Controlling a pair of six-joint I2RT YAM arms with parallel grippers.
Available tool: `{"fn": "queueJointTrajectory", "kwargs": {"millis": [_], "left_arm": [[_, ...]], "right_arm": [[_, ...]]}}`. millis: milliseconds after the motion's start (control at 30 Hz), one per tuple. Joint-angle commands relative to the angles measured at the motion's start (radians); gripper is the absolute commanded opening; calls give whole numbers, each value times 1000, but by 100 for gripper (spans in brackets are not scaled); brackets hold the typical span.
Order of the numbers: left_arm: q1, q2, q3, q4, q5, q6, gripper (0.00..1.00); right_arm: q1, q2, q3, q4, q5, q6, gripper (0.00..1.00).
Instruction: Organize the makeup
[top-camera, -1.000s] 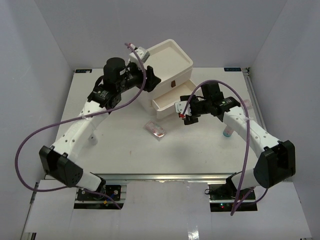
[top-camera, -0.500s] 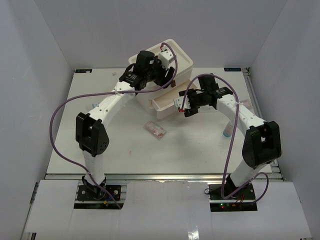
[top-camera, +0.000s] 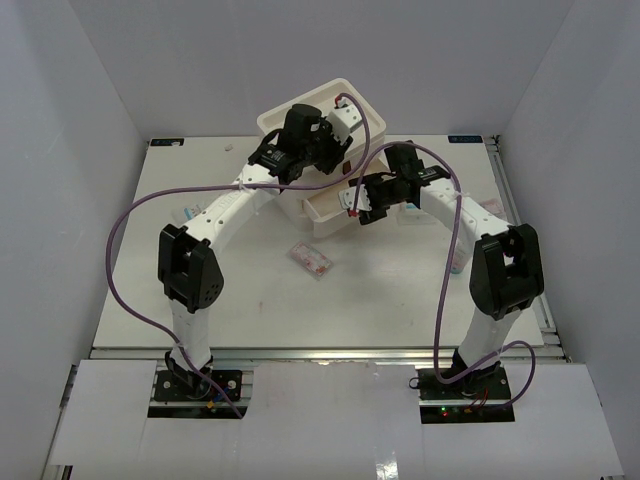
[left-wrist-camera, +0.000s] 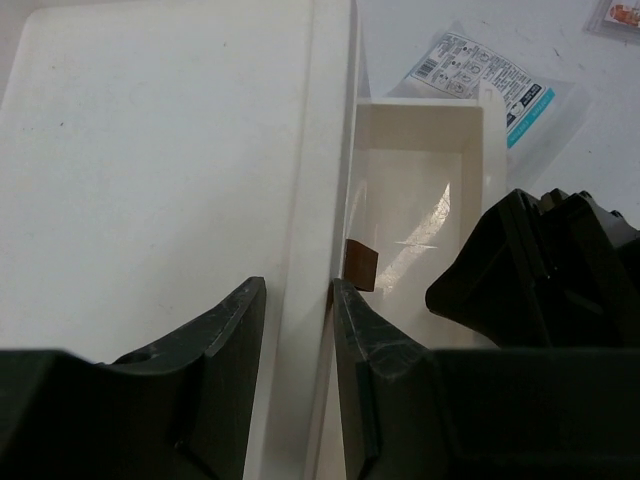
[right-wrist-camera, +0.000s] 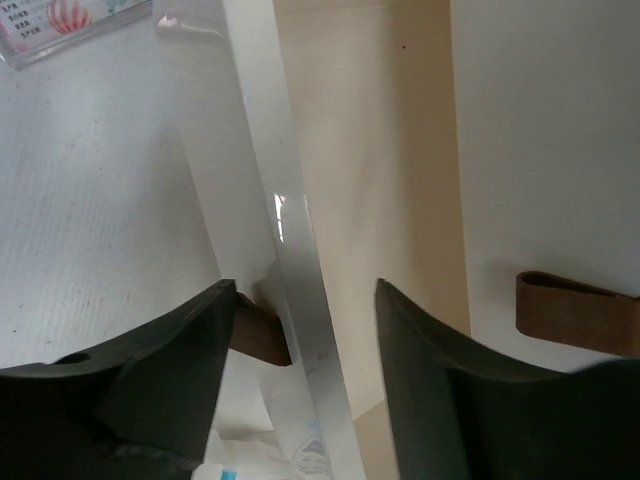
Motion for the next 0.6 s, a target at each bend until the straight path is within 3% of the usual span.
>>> {"fn": "queueJointTrajectory", "kwargs": {"millis": [0, 267, 567], "left_arm": [[-2, 12, -7, -11, -34, 20, 42], [2, 38, 2, -12, -28, 12, 41], [29, 54, 2, -15, 1, -16, 40]], "right_arm": [[21, 8, 32, -36, 35, -56, 51], [17, -107, -72, -119, 63, -108, 31], [4, -214, -133, -127, 48, -89, 27]]}}
